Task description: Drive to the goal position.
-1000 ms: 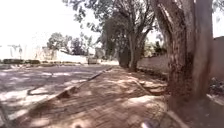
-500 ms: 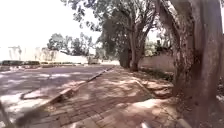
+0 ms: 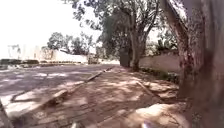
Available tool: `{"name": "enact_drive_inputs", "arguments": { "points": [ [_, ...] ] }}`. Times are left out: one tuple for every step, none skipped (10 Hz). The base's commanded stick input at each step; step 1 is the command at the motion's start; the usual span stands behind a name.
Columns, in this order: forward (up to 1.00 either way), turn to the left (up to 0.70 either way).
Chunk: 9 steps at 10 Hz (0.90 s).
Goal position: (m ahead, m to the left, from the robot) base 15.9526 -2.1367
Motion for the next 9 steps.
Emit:
{"name": "enact_drive_inputs", "arguments": {
  "points": [
    [0.50, 0.00],
    [0.50, 0.00],
    [0.50, 0.00],
    [0.50, 0.00],
    [0.50, 0.00],
    [0.50, 0.00],
    [0.50, 0.00],
    [0.50, 0.00],
    [0.50, -0.04]
  ]
}}
